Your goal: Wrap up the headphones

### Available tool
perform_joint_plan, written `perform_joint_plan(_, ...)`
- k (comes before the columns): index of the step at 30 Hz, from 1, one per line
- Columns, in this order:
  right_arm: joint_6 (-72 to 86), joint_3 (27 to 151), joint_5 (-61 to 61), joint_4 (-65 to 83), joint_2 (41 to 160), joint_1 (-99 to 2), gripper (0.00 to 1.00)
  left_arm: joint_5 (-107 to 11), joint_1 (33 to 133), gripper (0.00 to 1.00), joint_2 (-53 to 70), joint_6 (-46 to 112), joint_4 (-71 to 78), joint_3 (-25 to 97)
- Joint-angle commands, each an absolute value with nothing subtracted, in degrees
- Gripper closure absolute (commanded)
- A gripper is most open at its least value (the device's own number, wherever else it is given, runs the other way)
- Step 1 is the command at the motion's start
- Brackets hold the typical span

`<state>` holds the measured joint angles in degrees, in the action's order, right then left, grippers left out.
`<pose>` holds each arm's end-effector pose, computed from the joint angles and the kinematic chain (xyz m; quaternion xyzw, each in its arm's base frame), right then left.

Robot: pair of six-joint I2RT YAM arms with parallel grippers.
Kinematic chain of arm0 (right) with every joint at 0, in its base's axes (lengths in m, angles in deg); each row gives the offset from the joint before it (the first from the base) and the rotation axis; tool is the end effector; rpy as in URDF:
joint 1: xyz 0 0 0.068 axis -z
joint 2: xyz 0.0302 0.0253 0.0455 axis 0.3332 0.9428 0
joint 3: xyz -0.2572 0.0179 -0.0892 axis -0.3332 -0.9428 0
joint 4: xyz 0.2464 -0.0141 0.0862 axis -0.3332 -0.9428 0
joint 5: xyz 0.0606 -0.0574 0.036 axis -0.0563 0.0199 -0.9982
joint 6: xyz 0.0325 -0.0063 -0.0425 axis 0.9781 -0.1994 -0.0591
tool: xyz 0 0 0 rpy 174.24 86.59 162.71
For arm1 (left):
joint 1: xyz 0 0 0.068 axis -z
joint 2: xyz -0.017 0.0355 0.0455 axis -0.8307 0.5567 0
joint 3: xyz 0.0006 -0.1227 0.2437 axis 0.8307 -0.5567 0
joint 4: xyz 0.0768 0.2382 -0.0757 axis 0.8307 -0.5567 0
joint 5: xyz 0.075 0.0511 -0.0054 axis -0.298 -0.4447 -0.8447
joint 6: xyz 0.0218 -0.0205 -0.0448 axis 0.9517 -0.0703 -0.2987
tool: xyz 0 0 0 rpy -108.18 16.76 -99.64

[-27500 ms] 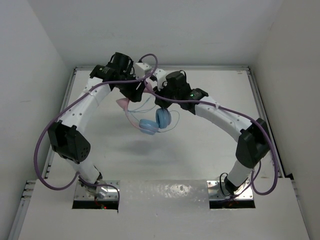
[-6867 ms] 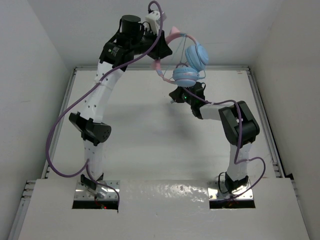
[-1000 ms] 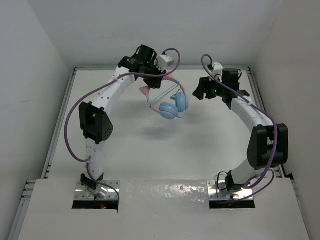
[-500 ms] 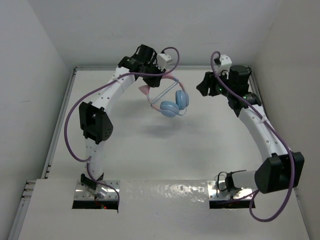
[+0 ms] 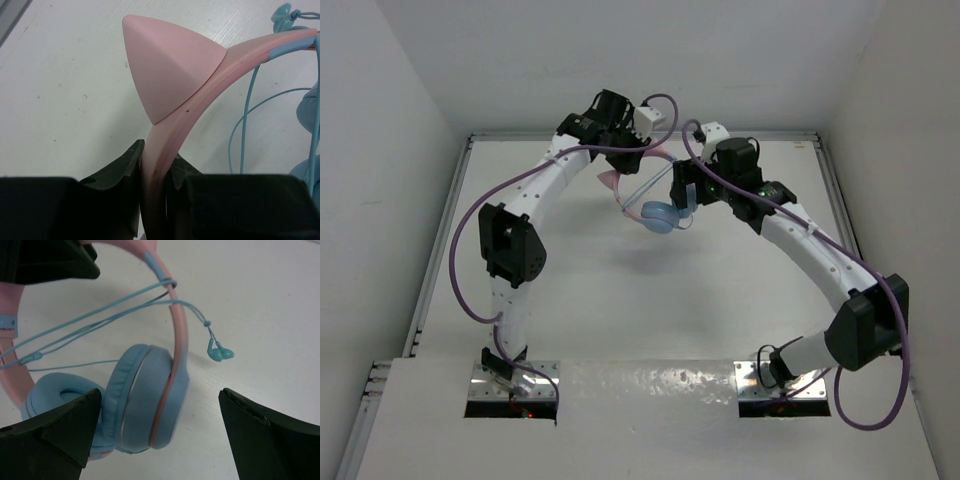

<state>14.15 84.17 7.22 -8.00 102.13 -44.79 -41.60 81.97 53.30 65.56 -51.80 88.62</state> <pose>0.3004 0.1426 0.3304 -0.0882 0.8588 0.1749 0.4734 0.4159 -0.2109 0.3363 0.4086 0.8352 -0.1328 0.3433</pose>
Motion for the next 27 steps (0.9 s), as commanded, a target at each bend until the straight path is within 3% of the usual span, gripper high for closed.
perform_joint_plan(1, 15.3, 86.8, 10.9, -9.9, 102.8, -46.9, 0.01, -39.6, 82.3, 1.00, 52.1, 63.3, -48.7, 89.0)
perform_joint_plan(13, 16.6, 91.0, 10.7, -12.3, 108.2, -48.3, 0.01, -39.3, 82.3, 1.00, 52.1, 62.8, -48.2, 88.3)
perform_joint_plan(27, 17.8, 92.6, 10.5, -13.6, 111.8, -48.6, 0.10, -38.8, 82.3, 1.00, 52.1, 62.6, -48.2, 88.1)
